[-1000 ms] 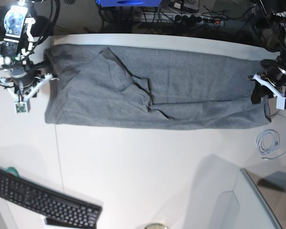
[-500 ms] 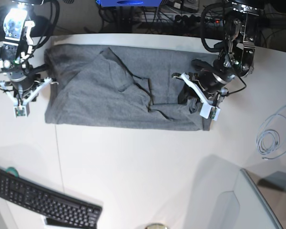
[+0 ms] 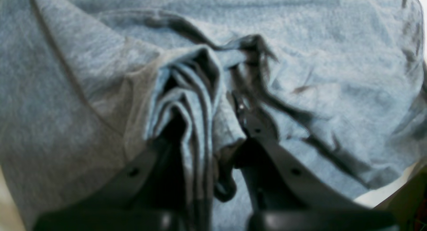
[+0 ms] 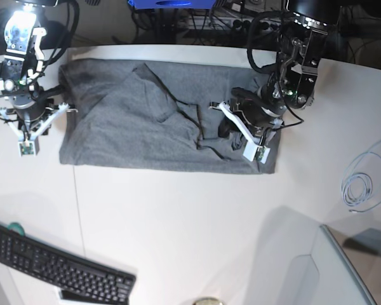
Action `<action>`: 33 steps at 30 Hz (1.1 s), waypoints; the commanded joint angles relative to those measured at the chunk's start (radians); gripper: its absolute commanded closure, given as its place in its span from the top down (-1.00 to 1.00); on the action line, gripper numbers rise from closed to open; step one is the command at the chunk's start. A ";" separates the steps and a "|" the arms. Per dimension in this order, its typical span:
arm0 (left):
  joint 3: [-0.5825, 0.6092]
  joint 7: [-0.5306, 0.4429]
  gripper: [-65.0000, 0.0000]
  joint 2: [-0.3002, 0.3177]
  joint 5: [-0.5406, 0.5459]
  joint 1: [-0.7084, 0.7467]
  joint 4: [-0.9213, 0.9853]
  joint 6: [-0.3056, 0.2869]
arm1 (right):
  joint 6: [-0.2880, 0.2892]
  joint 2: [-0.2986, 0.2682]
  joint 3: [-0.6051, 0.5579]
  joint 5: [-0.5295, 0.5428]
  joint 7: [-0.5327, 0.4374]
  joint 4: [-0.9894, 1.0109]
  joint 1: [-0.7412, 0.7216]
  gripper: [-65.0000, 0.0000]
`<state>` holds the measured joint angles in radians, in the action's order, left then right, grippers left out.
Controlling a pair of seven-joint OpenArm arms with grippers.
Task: Layout the t-shirt on the table in an organized manner, then fold the t-shirt properly
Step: 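Drag the strip end with the left gripper toward the right gripper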
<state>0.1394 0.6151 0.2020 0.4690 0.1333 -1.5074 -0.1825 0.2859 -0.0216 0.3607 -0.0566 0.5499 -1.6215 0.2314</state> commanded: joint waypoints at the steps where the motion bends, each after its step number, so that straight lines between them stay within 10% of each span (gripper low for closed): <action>1: -0.002 -0.021 -1.00 0.000 0.010 -0.017 -0.005 -0.004 | -0.003 -0.008 0.004 0.002 -0.020 -0.018 -0.007 -1.00; 33: 0.070 -0.011 -1.00 -0.005 0.017 -0.048 0.014 -0.004 | -0.003 -0.008 0.004 0.002 -0.020 -0.018 -0.007 -1.00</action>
<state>0.2108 0.6193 0.1932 0.4721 0.0975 -1.4712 -0.1822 0.2855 -0.0216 0.3618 -0.0566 0.5495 -1.6215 0.2314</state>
